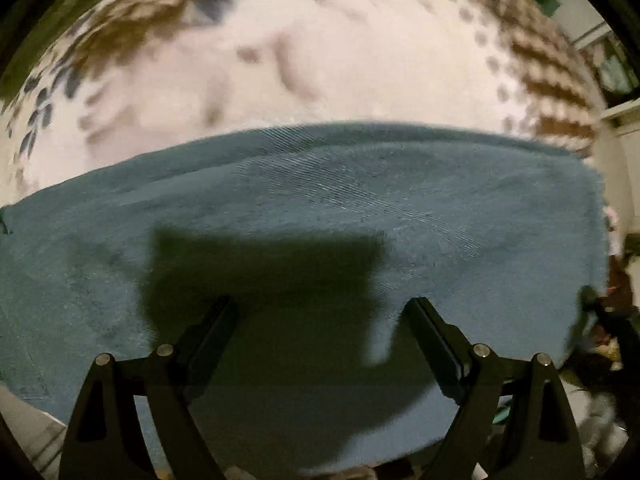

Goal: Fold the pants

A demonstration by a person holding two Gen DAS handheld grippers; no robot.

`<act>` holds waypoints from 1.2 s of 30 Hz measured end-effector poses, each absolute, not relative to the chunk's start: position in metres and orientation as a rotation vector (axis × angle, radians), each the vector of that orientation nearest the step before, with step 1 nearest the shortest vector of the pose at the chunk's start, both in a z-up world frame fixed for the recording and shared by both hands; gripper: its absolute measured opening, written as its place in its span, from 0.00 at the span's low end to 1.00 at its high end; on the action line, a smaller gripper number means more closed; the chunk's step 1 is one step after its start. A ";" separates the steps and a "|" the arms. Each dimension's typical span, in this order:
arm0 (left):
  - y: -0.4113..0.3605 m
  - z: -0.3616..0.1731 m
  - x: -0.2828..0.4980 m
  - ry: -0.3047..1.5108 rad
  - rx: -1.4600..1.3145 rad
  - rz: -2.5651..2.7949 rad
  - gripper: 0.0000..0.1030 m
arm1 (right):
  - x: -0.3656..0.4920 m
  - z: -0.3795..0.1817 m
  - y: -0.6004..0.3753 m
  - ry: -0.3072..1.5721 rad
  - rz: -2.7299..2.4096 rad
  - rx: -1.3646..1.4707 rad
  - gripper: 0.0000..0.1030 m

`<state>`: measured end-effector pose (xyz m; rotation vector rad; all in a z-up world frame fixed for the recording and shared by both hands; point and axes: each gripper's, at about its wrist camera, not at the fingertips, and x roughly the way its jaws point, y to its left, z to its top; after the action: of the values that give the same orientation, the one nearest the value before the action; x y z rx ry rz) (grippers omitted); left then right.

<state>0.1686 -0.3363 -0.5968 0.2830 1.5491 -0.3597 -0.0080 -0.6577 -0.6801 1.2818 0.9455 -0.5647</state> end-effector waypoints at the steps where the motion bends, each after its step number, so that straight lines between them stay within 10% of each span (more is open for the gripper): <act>1: -0.340 -0.601 0.169 1.552 0.282 -0.357 0.96 | -0.004 -0.672 -0.658 0.932 -0.560 1.234 0.27; 6: -0.354 -0.604 0.164 1.551 0.285 -0.345 1.00 | 0.004 -0.659 -0.656 0.909 -0.517 1.180 0.17; 31: -0.329 -0.604 0.188 1.517 0.226 -0.294 1.00 | 0.050 -0.706 -0.675 0.752 -0.208 1.364 0.44; 36: -0.335 -0.608 0.201 1.521 0.233 -0.296 1.00 | 0.076 -0.686 -0.665 0.830 -0.284 1.216 0.19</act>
<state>0.2015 -0.3355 -0.6084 0.2330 1.5214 -0.2962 0.0758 -0.6645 -0.6857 1.2157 0.8297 -0.2837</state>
